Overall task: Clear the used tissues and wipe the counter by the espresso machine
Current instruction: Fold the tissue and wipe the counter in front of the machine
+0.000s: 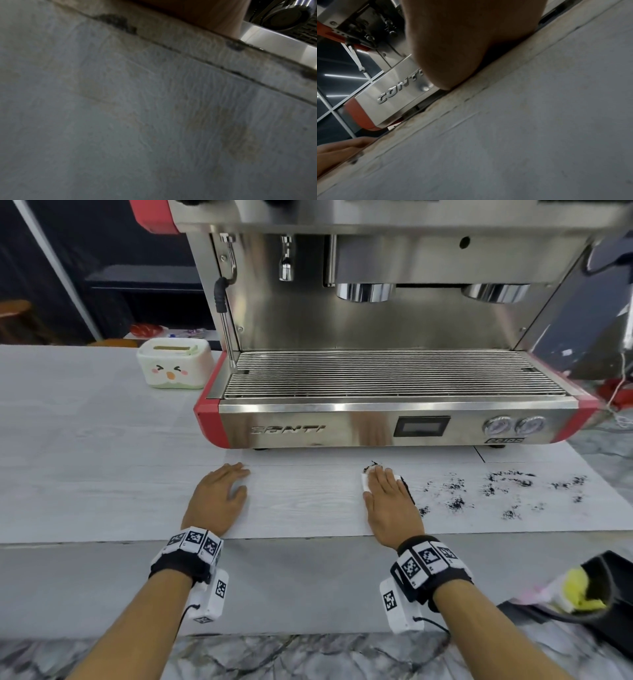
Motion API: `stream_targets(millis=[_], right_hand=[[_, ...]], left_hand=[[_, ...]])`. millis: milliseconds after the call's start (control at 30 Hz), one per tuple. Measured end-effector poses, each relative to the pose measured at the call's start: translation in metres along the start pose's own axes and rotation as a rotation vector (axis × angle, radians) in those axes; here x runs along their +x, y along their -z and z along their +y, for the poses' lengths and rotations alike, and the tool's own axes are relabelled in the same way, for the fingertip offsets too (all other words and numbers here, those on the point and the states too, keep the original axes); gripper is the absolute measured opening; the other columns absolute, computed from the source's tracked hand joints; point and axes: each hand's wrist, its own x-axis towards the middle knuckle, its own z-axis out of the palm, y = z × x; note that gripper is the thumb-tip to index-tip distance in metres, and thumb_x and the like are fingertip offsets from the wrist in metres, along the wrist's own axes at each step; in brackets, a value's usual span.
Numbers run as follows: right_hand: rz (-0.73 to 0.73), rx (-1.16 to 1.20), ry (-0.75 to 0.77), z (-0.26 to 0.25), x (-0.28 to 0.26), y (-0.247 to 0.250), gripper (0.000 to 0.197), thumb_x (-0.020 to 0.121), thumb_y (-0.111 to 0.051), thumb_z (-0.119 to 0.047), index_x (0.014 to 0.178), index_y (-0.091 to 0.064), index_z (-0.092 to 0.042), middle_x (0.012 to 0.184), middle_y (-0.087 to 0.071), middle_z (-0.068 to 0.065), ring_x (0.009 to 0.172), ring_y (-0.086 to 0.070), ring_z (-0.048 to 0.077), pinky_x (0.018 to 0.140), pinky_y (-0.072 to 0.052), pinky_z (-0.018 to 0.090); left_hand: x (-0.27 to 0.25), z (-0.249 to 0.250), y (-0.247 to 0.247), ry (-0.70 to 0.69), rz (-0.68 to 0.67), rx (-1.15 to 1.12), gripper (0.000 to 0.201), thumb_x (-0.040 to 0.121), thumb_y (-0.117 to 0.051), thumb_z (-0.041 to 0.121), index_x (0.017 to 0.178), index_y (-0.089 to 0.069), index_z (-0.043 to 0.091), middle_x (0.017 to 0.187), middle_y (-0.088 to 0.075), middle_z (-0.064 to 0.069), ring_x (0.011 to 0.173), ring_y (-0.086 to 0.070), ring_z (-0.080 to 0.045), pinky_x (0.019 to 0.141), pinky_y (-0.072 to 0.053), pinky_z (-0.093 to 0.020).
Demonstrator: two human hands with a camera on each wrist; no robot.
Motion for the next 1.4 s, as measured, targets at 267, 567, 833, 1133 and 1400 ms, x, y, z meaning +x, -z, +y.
stream_targets(millis=[267, 567, 833, 1133, 1400], right_hand=[[-0.012, 0.189, 0.114, -0.044, 0.009, -0.001, 0.053, 0.103, -0.018, -0.026, 0.15, -0.005, -0.007, 0.16, 0.0, 0.009, 0.148, 0.003, 0.021, 0.118, 0.003, 0.03], [-0.073, -0.006, 0.057, -0.036, 0.038, -0.011, 0.061, 0.1, -0.021, -0.038, 0.151, -0.004, -0.008, 0.161, 0.002, 0.008, 0.148, 0.006, 0.022, 0.12, 0.002, 0.039], [-0.01, -0.01, -0.037, -0.003, 0.037, -0.003, 0.057, 0.101, -0.021, -0.031, 0.15, -0.008, -0.005, 0.16, -0.005, 0.012, 0.148, -0.001, 0.024, 0.121, -0.002, 0.039], [0.051, 0.06, 0.059, -0.032, 0.04, 0.0, 0.051, 0.1, -0.026, -0.017, 0.148, -0.016, -0.001, 0.158, -0.011, 0.016, 0.147, -0.006, 0.029, 0.12, -0.007, 0.042], [0.003, -0.001, 0.021, -0.026, 0.066, -0.013, 0.059, 0.099, -0.025, -0.037, 0.15, -0.014, -0.009, 0.158, -0.015, 0.013, 0.147, -0.007, 0.029, 0.12, -0.003, 0.044]], left_hand=[[-0.001, 0.0, -0.001, 0.012, 0.015, -0.009, 0.037, 0.089, -0.055, 0.013, 0.126, -0.058, 0.017, 0.139, -0.052, 0.0, 0.134, -0.041, -0.02, 0.116, -0.026, -0.036], [0.002, -0.003, -0.002, 0.01, 0.003, 0.008, 0.038, 0.09, -0.055, 0.014, 0.127, -0.058, 0.019, 0.14, -0.051, 0.001, 0.134, -0.04, -0.018, 0.114, -0.023, -0.029], [0.001, -0.004, -0.002, 0.003, 0.011, 0.004, 0.037, 0.09, -0.056, 0.014, 0.126, -0.058, 0.019, 0.139, -0.052, 0.001, 0.134, -0.04, -0.018, 0.114, -0.023, -0.03], [0.001, -0.001, -0.001, 0.002, 0.006, 0.008, 0.037, 0.09, -0.055, 0.014, 0.127, -0.058, 0.018, 0.139, -0.052, 0.0, 0.133, -0.04, -0.018, 0.112, -0.021, -0.025], [0.001, -0.003, -0.001, 0.018, 0.01, -0.017, 0.038, 0.089, -0.057, 0.014, 0.126, -0.058, 0.02, 0.139, -0.052, 0.002, 0.134, -0.04, -0.016, 0.114, -0.023, -0.03]])
